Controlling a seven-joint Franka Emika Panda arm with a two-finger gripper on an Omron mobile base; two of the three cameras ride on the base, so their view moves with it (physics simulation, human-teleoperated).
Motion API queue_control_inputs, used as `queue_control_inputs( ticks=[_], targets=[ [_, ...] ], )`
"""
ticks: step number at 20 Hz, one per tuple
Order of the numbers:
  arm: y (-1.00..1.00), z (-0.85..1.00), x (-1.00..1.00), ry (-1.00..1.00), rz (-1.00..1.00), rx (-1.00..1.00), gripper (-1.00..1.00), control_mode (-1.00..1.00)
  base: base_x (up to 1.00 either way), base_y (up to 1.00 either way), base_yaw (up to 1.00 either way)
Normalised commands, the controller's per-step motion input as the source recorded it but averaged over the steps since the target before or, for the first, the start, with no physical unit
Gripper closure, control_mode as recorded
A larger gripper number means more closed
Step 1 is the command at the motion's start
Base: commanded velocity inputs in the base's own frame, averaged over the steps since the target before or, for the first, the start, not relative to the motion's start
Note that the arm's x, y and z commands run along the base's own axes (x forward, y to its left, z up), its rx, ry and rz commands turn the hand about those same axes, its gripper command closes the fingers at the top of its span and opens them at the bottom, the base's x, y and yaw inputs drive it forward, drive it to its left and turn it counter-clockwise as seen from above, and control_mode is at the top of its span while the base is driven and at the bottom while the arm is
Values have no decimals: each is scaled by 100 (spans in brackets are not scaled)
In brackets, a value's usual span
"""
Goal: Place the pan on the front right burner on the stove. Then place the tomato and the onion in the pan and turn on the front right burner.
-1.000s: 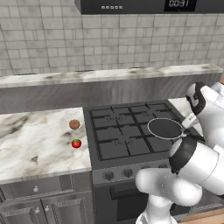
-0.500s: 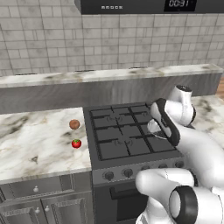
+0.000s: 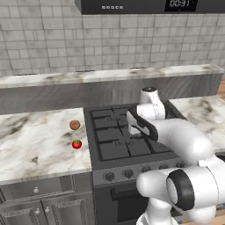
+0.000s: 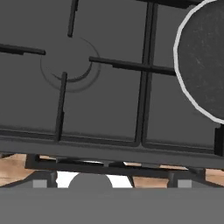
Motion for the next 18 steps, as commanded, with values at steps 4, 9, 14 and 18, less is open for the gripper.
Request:
queue_control_inputs(
  ticks=[4,9,14,18],
  targets=[
    [3,0,44,9,-1,0,-100,-100,0,0,0],
    [23,9,41,11,0,0,-100,-100,0,0,0],
    [40,20,18,11,0,0,-100,-100,0,0,0],
    [62,23,8,7,0,0,-100,-100,0,0,0]
  ],
)
